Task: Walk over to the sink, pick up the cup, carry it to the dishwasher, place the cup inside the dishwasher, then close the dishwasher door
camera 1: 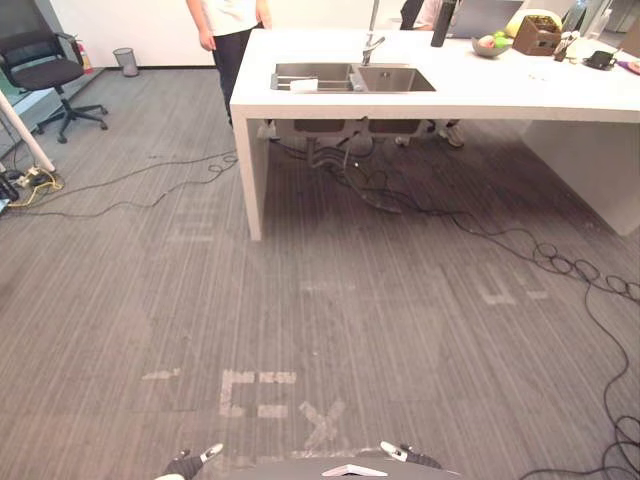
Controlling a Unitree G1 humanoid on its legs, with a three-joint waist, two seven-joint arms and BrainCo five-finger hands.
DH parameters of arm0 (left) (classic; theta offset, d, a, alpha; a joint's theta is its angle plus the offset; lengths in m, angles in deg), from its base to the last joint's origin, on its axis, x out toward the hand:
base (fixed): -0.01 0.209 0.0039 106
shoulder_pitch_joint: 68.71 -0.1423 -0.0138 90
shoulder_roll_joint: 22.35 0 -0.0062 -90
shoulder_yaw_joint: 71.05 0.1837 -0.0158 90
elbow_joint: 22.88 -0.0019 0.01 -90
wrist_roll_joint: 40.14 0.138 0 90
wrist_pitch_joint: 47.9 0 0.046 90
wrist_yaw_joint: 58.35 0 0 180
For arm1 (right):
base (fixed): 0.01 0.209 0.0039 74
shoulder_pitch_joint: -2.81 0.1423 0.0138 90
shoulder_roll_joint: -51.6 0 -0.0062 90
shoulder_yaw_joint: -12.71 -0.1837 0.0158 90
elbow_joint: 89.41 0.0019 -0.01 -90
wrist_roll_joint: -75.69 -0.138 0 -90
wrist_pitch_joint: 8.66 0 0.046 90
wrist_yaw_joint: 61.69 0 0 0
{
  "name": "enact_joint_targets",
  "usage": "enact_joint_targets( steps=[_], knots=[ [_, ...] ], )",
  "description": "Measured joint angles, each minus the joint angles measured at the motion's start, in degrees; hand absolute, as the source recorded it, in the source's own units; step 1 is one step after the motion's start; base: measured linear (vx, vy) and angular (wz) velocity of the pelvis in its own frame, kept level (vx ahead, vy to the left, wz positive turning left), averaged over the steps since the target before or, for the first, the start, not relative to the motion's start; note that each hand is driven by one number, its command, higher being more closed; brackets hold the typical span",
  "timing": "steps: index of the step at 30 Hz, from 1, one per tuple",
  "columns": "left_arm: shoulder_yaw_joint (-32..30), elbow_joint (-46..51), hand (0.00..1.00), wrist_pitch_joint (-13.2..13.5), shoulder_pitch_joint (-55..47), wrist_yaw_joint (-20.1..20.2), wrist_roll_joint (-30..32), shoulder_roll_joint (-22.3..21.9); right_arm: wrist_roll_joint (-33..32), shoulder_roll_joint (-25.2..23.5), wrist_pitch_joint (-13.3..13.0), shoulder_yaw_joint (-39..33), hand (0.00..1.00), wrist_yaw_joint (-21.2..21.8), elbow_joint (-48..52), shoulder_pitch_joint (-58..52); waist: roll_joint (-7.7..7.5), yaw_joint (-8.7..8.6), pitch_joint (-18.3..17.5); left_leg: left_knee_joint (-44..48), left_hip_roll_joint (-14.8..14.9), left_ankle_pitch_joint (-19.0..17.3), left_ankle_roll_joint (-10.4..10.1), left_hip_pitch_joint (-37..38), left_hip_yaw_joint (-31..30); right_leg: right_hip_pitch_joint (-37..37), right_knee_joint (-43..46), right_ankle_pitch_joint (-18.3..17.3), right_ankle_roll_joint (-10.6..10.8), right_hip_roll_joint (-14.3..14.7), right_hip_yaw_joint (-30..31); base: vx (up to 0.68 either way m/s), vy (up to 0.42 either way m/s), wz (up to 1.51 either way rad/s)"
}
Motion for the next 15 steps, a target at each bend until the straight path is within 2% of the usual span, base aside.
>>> enact_joint_targets(
  steps=[2, 4, 6, 7, 10, 12, 13, 14, 15],
  knots=[
    [-1.0, 0.0, 0.00, -1.3, 0.0, -0.6, -0.9, 0.2, -1.5, -0.7, -0.4, -0.9, 0.00, 0.0, 0.0, -0.9, -0.56, -0.44, 0.1, 0.1, 0.8, -0.2, 0.1, 1.0, -1.8, -2.3, 0.9, -2.6, 0.3, 0.7, 0.7, 0.12, -0.027, 0.42],
    [-3.1, 0.0, 0.00, -1.7, 0.2, -0.5, -0.3, 0.0, -2.7, -1.6, -0.8, -2.3, 0.00, -0.1, 0.2, -1.7, -0.52, -1.01, 0.2, 1.5, 1.8, -1.3, -0.4, 0.7, -4.0, -3.6, -5.2, -2.9, 0.2, 0.9, 0.5, 0.20, -0.051, 0.64],
    [-5.6, 0.2, 0.00, -1.6, 0.4, -0.7, 0.6, -0.6, -4.1, -1.7, -1.1, -2.4, 0.00, -0.1, 0.4, -1.7, -0.46, -0.94, 1.6, 6.3, 3.5, -4.8, -1.5, -0.7, -5.1, -5.5, -14.0, -0.2, 0.4, 0.8, 0.9, 0.34, -0.118, 0.40],
    [-6.7, 0.7, 0.00, -1.6, 0.4, -1.0, 0.9, -1.1, -4.2, -1.7, -1.2, -2.4, 0.00, -0.1, 0.7, -2.3, -0.16, -0.62, 1.9, 10.3, 5.0, -8.3, -2.9, -1.5, -5.0, -6.8, -18.7, 3.1, 0.4, 0.9, 1.1, 0.29, -0.117, 0.08],
    [-8.2, 2.2, 0.00, -1.5, -0.3, -1.2, 0.8, -1.7, -4.0, -2.0, -0.9, -2.3, 0.00, 0.0, 0.9, -4.0, -0.15, -0.04, 2.0, 17.2, 6.9, -15.2, -5.3, -0.4, -4.9, -7.8, -19.7, 6.3, -0.3, 0.5, 1.0, 0.33, -0.185, -0.02],
    [-9.1, 2.5, 0.00, -1.3, -0.5, -2.1, 0.7, -2.2, -3.9, -2.2, -0.4, -2.3, 0.00, 0.1, 1.1, -4.9, 0.10, 0.01, 1.8, 18.4, 8.2, -18.9, -7.1, 1.6, -4.7, -8.4, -16.2, 6.0, -0.6, 0.8, 0.6, 0.51, -0.318, 0.00],
    [-9.4, 2.6, 0.00, -1.3, -0.7, -2.4, 0.8, -2.5, -3.9, -2.1, -0.1, -2.3, 0.00, 0.1, 1.3, -5.6, 0.52, -0.28, 1.6, 18.0, 9.2, -19.8, -7.9, 2.6, -4.5, -8.2, -15.2, 5.5, -1.1, 1.7, 0.2, 0.72, -0.409, 0.00],
    [-10.6, 3.4, 0.00, -0.7, -1.9, -2.7, 0.9, -3.7, -3.5, -1.7, 0.9, -2.6, 0.00, 0.3, 1.6, -6.7, 0.95, -0.78, -0.2, 19.8, 10.8, -21.1, -9.7, 3.7, -4.2, -7.7, -14.9, 5.7, -2.9, 4.0, -0.5, 0.63, -0.343, -0.16],
    [-11.5, 4.2, 0.00, 0.2, -1.9, -2.9, 1.2, -4.4, -3.0, -0.7, 1.7, -4.1, 0.00, 1.1, 0.9, -6.3, 2.83, -1.08, -0.5, 28.9, 13.6, -20.0, -10.7, -0.1, -4.0, -7.6, -13.4, 3.3, -4.6, 6.1, -0.9, 0.65, -0.355, -0.25]
  ],
)
